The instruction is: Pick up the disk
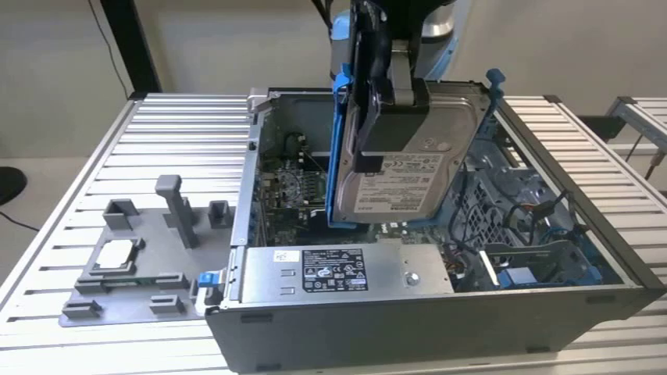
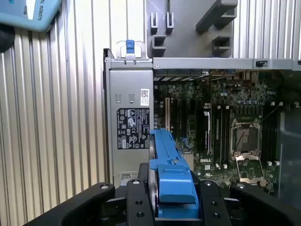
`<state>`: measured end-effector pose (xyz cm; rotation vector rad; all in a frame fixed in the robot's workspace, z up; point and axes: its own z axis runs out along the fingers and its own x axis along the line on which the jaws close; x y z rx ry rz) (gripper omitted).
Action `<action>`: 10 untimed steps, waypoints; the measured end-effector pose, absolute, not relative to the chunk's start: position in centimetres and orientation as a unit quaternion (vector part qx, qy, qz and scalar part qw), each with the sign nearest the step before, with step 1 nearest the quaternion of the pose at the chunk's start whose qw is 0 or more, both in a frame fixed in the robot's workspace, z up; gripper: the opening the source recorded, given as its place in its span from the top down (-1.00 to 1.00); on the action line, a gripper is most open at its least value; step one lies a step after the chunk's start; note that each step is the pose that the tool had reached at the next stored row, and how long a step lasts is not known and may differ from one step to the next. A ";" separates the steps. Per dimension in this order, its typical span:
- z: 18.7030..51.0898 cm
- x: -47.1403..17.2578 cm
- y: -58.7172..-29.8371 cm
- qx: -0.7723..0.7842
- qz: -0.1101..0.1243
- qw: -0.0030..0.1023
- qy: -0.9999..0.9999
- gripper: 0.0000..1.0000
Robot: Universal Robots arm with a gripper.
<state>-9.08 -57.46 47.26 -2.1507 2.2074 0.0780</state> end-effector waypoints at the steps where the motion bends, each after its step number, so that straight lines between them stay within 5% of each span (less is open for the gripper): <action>1: 47.3 -9.1 -57.7 -0.697 0.025 0.029 0.716 1.00; 10: 47.2 -8.4 -57.8 -0.697 0.025 0.029 0.716 1.00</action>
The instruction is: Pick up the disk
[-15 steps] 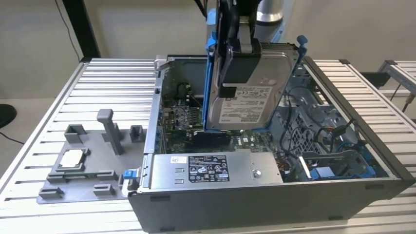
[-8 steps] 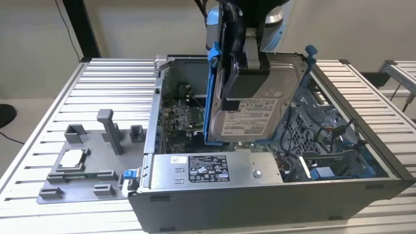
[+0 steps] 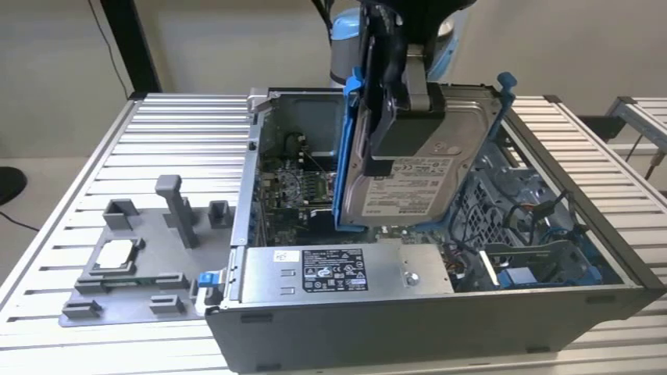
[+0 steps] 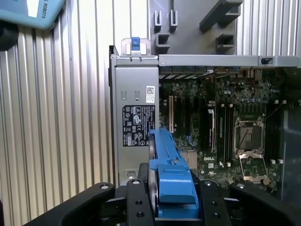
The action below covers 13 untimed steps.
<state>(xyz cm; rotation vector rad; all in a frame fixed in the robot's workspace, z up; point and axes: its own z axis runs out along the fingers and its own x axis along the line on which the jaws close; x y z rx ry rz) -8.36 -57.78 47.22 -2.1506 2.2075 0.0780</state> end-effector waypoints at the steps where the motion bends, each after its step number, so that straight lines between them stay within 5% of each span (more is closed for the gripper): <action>1: 47.2 -8.1 -57.7 -0.697 0.025 0.029 0.716 1.00; 13: 47.1 -4.2 -57.4 -0.697 0.025 0.029 0.716 1.00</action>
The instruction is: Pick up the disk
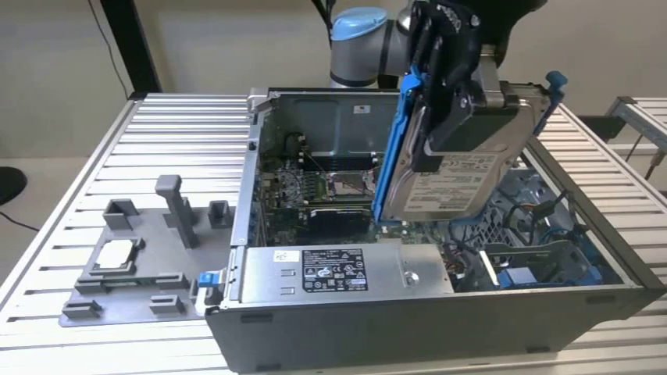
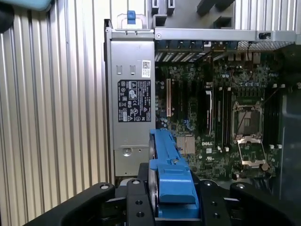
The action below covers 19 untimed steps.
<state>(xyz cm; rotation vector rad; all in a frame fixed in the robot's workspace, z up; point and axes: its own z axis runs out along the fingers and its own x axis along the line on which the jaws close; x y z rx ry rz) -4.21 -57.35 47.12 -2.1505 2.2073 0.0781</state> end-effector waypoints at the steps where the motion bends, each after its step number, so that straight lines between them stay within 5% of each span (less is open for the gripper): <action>1: 47.1 -3.7 -57.3 -0.697 0.025 0.029 0.716 1.00; 19: 46.9 3.8 -58.0 -0.697 0.025 0.029 0.716 1.00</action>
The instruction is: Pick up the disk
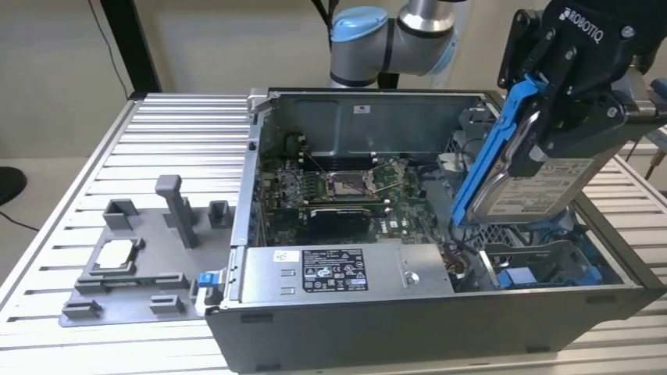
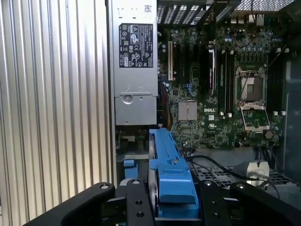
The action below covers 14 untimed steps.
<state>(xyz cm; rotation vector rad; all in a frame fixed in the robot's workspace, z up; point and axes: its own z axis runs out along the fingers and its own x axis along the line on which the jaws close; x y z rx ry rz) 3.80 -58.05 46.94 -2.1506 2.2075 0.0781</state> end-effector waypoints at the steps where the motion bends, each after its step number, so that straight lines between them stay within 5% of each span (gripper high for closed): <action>1: 46.9 4.0 -58.2 -0.697 0.025 0.029 0.716 1.00; 14: 46.3 7.5 -59.6 -0.697 0.025 0.029 0.716 1.00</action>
